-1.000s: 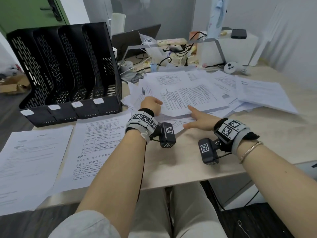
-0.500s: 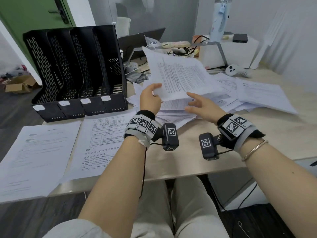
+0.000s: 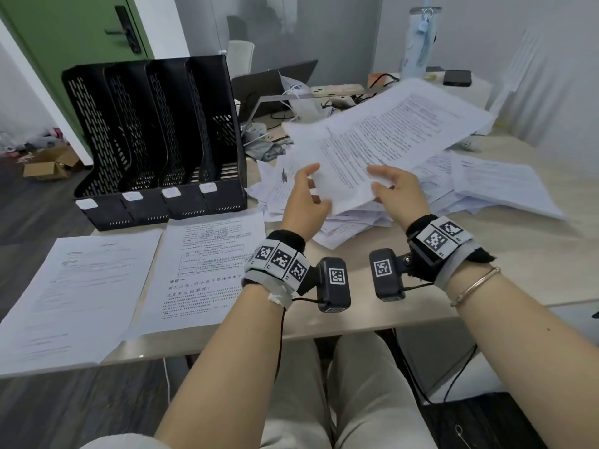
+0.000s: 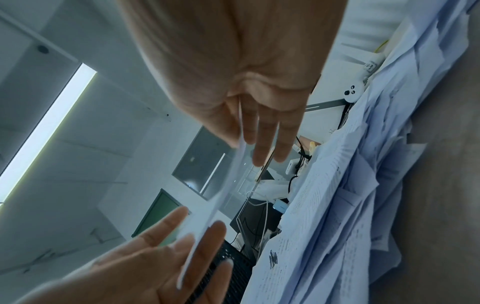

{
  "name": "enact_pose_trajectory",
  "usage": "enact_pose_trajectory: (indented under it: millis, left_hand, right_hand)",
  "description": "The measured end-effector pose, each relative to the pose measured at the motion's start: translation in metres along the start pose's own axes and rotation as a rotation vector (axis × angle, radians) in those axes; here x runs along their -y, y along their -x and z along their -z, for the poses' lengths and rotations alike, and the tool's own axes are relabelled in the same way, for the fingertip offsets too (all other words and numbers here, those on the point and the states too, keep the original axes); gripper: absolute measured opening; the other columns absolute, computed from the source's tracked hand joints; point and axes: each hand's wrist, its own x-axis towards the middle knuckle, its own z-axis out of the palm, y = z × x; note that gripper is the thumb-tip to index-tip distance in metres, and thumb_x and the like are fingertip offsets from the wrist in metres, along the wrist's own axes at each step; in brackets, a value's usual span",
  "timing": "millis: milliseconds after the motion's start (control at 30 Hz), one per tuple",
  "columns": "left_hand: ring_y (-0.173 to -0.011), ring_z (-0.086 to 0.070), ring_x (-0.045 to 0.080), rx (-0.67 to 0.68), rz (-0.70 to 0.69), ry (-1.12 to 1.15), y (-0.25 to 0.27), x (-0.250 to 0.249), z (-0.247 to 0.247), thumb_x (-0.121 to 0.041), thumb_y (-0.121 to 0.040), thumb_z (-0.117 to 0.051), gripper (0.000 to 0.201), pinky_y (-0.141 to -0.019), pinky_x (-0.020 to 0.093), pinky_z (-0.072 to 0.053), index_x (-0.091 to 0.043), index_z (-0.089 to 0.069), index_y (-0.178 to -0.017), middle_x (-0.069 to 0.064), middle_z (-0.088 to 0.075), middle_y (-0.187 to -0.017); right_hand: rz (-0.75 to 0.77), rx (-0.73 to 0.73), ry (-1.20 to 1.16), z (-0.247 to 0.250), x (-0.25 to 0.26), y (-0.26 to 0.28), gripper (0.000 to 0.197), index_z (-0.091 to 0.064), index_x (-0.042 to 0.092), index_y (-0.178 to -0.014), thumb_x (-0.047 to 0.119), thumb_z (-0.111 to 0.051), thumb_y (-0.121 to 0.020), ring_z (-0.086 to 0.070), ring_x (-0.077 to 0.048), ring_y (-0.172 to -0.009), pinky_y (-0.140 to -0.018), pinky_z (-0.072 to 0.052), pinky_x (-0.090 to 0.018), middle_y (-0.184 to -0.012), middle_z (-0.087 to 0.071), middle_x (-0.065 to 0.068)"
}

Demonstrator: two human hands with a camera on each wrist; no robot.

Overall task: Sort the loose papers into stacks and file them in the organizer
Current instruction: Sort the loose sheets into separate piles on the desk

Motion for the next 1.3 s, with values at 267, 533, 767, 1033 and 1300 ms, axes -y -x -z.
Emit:
enact_pose_trajectory:
  millis: [267, 533, 767, 1033, 1300]
  left_hand:
    - [-0.126, -0.045, 0.028, -0.252, 0.168, 0.083, -0.009, -0.001, 0.016, -0.007, -0.088, -0.061, 0.085, -0.102, 0.047, -0.044, -0.020, -0.004, -0.150, 0.005, -0.042, -0.132]
    - [-0.108, -0.058, 0.017, -0.298, 0.183, 0.032, -0.008, 0.003, 0.042, -0.008, -0.086, -0.062, 0.074, -0.101, 0.035, -0.043, -0.013, -0.019, -0.147, 0.000, -0.062, -0.111]
    - [-0.120, -0.051, 0.021, -0.028, 0.238, -0.130, 0.003, -0.001, 0.047, 0.009, -0.079, -0.051, 0.047, -0.097, 0.040, -0.048, -0.016, -0.056, -0.119, 0.010, -0.052, -0.129]
    - [-0.109, -0.056, 0.027, 0.076, 0.303, -0.106, 0.019, 0.000, 0.052, 0.018, -0.082, -0.037, 0.051, -0.075, 0.025, -0.057, -0.011, -0.063, -0.115, 0.010, -0.045, -0.134]
    - [-0.113, -0.051, 0.021, -0.240, 0.229, 0.036, 0.042, 0.001, 0.073, 0.021, -0.080, -0.031, 0.059, -0.075, 0.023, -0.056, -0.006, -0.053, -0.127, 0.006, -0.046, -0.133]
  right_hand:
    - [0.011, -0.056, -0.013, 0.021, -0.008, 0.003, 0.051, -0.067, 0.019, -0.100, -0.016, -0.038, -0.076, -0.051, -0.011, -0.117, -0.093, -0.042, -0.019, -0.113, -0.061, 0.002]
    - [-0.012, -0.025, -0.049, 0.028, -0.008, 0.011, 0.053, -0.068, 0.013, -0.098, -0.019, -0.034, -0.074, -0.048, -0.008, -0.110, -0.080, -0.047, -0.013, -0.112, -0.055, 0.005]
    - [-0.048, -0.015, -0.057, 0.025, -0.017, 0.015, 0.057, -0.066, 0.023, -0.077, -0.021, -0.031, -0.067, -0.047, -0.011, -0.116, -0.094, -0.043, -0.029, -0.116, -0.057, 0.005]
    - [-0.050, -0.038, -0.033, 0.017, -0.008, 0.017, 0.058, -0.066, 0.023, -0.088, -0.020, -0.031, -0.071, -0.060, -0.024, -0.090, -0.069, -0.056, -0.026, -0.111, -0.059, 0.009]
    - [-0.037, 0.060, 0.014, -0.012, 0.002, 0.014, 0.062, -0.043, 0.026, -0.139, -0.005, -0.050, -0.085, -0.039, -0.020, -0.130, -0.106, -0.037, -0.032, -0.149, -0.035, 0.001]
